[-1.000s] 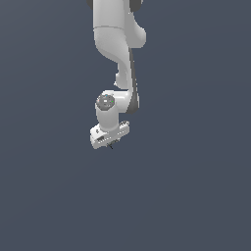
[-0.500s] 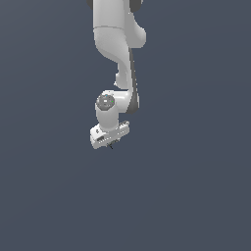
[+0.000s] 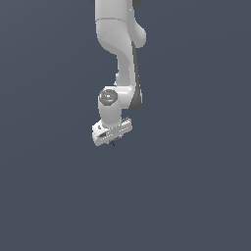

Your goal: Pick up the object and move it to a goal position.

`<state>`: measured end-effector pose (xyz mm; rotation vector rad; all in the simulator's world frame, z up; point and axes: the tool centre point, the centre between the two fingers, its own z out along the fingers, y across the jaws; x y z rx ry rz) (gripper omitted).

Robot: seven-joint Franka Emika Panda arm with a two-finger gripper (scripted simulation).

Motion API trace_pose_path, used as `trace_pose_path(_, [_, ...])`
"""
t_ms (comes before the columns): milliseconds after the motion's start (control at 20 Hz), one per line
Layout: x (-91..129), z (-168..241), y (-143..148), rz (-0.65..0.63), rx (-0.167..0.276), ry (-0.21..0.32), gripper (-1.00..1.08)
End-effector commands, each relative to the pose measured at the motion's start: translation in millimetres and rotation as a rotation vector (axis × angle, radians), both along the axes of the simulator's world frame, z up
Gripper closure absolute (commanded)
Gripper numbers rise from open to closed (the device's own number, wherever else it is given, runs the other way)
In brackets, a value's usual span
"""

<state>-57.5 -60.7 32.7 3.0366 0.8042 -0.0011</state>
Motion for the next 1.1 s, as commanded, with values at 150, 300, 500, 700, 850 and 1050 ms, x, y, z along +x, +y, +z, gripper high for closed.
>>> trace_pose_path(150, [-6,30,19,0.001,0.000,-0.001,1.08])
trace_pose_path(300, [-12,52,33,0.001,-0.001,-0.001,1.08])
trace_pose_path(500, [-20,88,56,0.001,-0.002,-0.001,1.08])
trace_pose_path(700, [-28,126,80,0.002,-0.002,-0.001,1.08])
trace_pose_path(850, [-35,158,100,0.002,-0.003,-0.001,1.08])
trace_pose_path(1050, [-44,200,126,0.002,-0.003,-0.001,1.08])
